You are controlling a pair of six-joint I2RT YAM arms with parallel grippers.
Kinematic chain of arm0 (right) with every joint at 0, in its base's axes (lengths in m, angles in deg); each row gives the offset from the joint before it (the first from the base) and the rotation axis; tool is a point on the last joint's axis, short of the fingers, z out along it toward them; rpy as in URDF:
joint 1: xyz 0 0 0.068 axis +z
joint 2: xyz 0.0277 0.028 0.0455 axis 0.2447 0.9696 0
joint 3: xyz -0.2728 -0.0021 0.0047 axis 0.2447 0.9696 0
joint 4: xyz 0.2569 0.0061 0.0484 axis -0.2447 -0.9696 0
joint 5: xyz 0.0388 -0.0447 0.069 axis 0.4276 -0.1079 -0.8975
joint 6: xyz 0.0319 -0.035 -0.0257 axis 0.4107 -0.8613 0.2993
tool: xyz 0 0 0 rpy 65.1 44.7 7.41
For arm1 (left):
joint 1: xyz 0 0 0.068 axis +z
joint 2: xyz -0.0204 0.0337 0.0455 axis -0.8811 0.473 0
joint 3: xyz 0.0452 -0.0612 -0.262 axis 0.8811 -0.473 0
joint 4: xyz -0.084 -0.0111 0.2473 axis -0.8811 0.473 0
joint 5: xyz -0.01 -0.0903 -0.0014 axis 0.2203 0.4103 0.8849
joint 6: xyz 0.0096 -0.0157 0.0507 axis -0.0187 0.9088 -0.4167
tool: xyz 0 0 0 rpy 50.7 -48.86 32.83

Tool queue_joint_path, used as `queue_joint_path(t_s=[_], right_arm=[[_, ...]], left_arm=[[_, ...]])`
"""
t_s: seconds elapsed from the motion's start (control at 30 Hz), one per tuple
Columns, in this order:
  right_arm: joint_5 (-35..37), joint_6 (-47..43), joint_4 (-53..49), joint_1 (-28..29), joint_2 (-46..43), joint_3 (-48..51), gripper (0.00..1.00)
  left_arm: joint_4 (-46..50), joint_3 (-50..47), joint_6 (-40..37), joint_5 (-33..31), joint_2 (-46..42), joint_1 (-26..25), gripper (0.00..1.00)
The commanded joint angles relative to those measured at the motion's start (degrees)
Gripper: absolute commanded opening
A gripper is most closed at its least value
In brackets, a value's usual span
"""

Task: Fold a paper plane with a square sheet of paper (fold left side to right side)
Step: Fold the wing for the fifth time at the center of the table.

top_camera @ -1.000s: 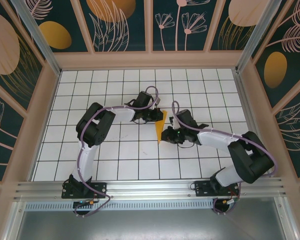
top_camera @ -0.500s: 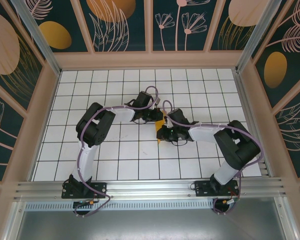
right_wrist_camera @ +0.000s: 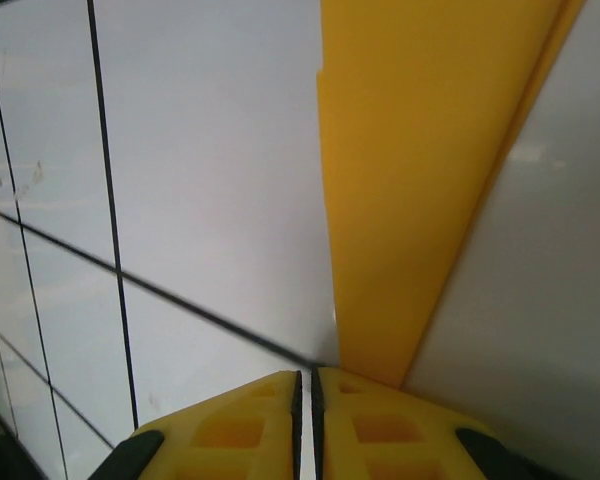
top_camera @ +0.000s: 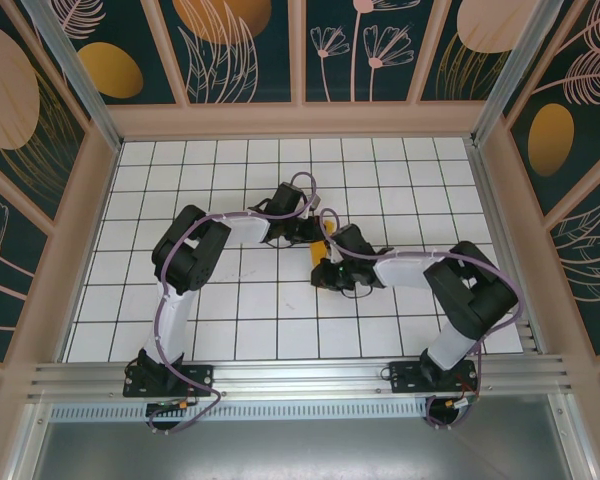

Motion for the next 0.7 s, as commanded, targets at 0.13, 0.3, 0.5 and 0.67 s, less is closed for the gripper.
queue_joint_path(t_s=[0.13,0.3,0.5,0.67], right_arm=[[-5.9,-3.6,-3.8,-10.4,-12.7,1.5,0.17],[-3.3,-4.6,-2.4,-19.0,-11.0,-2.6,0.17],[-3.2,-3.3,1.8,-21.7,-0.5,-10.3,0.17],[-3.2,-1.6,1.8,-21.6,9.4,-18.6,0.16]], left_arm=[[3.5,-2.6,-1.7,-4.8,1.6,1.8,0.08],[3.1,-2.6,-1.6,-4.2,1.6,1.7,0.07],[3.0,-2.7,-1.7,-4.0,1.4,1.7,0.07],[2.9,-2.8,-1.6,-3.8,1.4,1.7,0.07]])
